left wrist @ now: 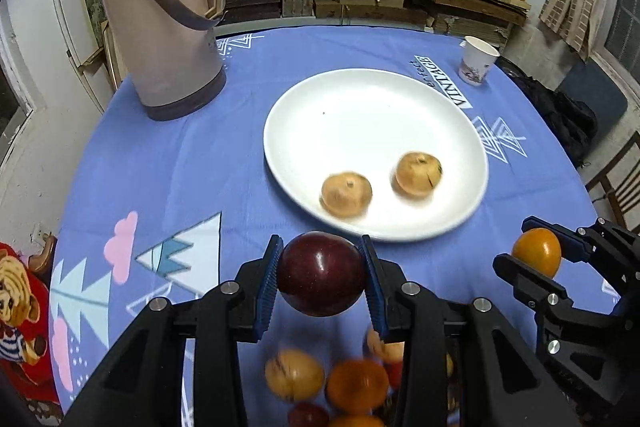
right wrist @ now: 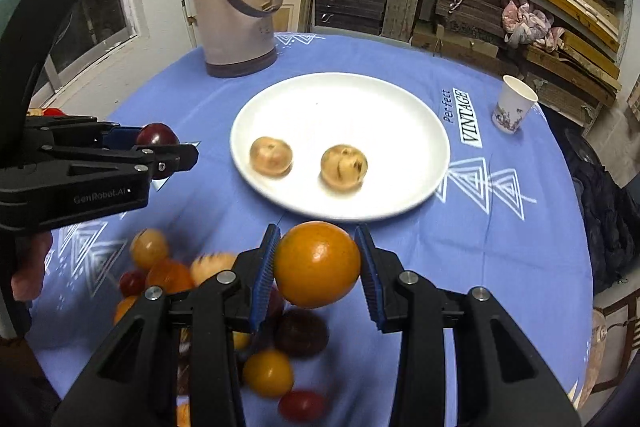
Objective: Organize fruits
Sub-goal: 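Carry the plum in the left tool while the right tool carries the tomato to the plate, then open both tools to drop the plum and tomato onto the plate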
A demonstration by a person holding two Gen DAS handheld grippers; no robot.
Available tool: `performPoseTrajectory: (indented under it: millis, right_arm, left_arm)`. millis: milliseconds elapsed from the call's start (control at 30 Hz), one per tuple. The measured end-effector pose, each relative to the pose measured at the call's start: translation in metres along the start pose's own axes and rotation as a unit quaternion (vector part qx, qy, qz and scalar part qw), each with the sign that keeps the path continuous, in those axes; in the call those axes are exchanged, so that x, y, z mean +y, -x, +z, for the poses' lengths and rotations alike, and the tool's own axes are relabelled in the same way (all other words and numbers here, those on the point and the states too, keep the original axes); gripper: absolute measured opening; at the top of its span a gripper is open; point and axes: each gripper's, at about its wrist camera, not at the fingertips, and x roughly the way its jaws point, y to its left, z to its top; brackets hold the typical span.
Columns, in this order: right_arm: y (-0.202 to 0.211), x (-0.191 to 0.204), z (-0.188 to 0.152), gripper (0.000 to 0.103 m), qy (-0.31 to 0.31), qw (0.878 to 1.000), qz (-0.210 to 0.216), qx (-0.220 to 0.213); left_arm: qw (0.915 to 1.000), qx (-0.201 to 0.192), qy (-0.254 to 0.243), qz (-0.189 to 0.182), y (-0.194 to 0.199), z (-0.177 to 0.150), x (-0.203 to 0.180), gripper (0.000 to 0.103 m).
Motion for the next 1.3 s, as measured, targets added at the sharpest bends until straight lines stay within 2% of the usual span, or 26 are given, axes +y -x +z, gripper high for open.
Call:
performPoseTrajectory:
  millis: [167,367,667,900,967,1033,1067,1100,1133,1167,1300]
  right_arm:
    - [-0.034,-0.016,0.023,0.038,-0.01,1.0,-0.003,0.006]
    - [-0.069,-0.028,0.033,0.038,-0.017,1.0,-0.003,0.023]
    - [-0.096,-0.036,0.038,0.038,-0.019,0.999,-0.004,0.035]
    - [-0.101,-0.037,0.045,0.039,-0.014,1.0,-0.007,0.027]
    - [-0.104,-0.036,0.048,0.047,-0.012,0.999,-0.009,0.031]
    - [-0.106,-0.035,0.05,0.052,-0.011,0.999,-0.008,0.031]
    - [-0.105,-0.035,0.05,0.062,-0.011,0.999,-0.011,0.028]
    - [-0.103,-0.035,0.05,0.068,-0.013,1.0,-0.012,0.021]
    - [-0.1,-0.035,0.05,0.078,-0.013,1.0,-0.012,0.011]
    - [-0.097,-0.034,0.05,0.081,-0.013,1.0,-0.011,0.006]
    - [-0.089,-0.034,0.049,0.081,-0.017,1.0,-0.009,0.002]
  left_arm:
    - [0.9999,0.011,0.006,-0.003,-0.027,0.026,0.004,0.039]
    - [0.9997,0.022,0.008,-0.004,-0.055,0.051,0.008,0.039]
    - [0.9994,0.034,0.006,-0.005,-0.077,0.062,0.01,0.039]
    - [0.9988,0.047,0.012,-0.005,-0.093,0.066,0.011,0.039]
    - [0.9987,0.049,0.014,0.0,-0.097,0.066,0.012,0.04]
    - [0.9987,0.049,0.014,0.003,-0.098,0.067,0.013,0.046]
    - [0.9986,0.05,0.017,0.003,-0.099,0.068,0.013,0.06]
    - [0.9989,0.043,0.02,0.003,-0.096,0.068,0.014,0.069]
    - [0.9991,0.036,0.021,0.01,-0.094,0.068,0.013,0.073]
    - [0.9993,0.027,0.018,0.019,-0.09,0.068,0.012,0.076]
    - [0.9994,0.023,0.018,0.017,-0.081,0.068,0.009,0.077]
